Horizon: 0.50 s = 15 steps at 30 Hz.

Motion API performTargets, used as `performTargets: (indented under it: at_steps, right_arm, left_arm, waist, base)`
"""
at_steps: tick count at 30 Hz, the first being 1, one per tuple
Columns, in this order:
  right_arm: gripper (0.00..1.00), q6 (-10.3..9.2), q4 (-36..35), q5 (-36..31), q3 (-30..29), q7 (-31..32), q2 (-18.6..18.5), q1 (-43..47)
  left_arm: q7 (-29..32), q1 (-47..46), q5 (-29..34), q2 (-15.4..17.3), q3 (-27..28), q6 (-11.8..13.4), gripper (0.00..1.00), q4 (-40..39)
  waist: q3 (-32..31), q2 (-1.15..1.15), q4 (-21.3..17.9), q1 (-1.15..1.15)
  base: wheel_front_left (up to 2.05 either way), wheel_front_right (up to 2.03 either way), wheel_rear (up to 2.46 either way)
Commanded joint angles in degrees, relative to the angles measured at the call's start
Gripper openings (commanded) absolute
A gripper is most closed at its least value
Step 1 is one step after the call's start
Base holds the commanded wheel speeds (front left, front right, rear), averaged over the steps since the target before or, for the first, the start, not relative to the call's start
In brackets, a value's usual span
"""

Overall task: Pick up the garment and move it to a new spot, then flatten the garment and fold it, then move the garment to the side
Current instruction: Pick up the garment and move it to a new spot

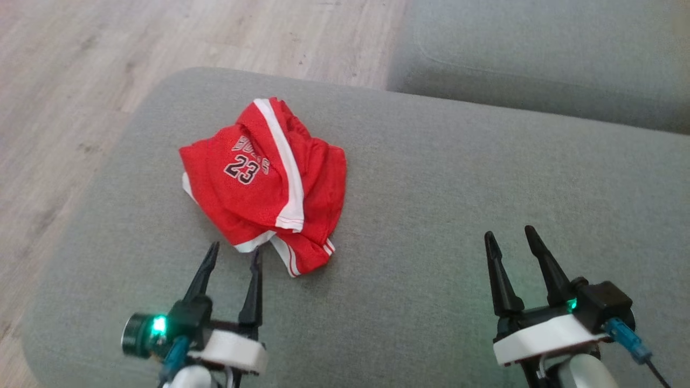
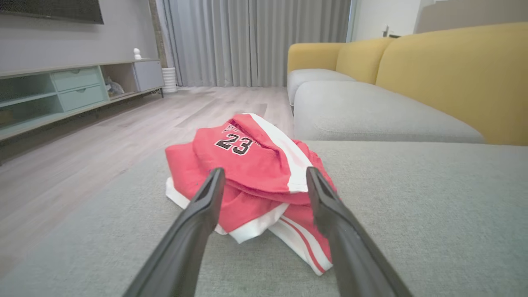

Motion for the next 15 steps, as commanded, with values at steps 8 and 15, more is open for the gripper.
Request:
performTargets:
  at_steps: [8,15]
  right_arm:
    - [1.00,-0.04,-1.9,-0.7,0.6,-0.6,-0.5,-4.6]
    - [1.00,-0.04,-2.2,-1.0,0.3,-0.6,-0.5,-6.3]
  left_arm:
    - [5.5,-13.7,1.8,0.9,-2.5,-3.6,1.00,6.0]
    - [9.9,-19.4,3.1,1.1,-2.1,0.2,1.00,13.5]
  waist:
    - [5.6,0.00,-4.2,0.00]
    - [8.5,0.00,-7.0,0.00]
  base:
    - [0.00,0.00,0.00]
    - [0.00,0.00,0.00]
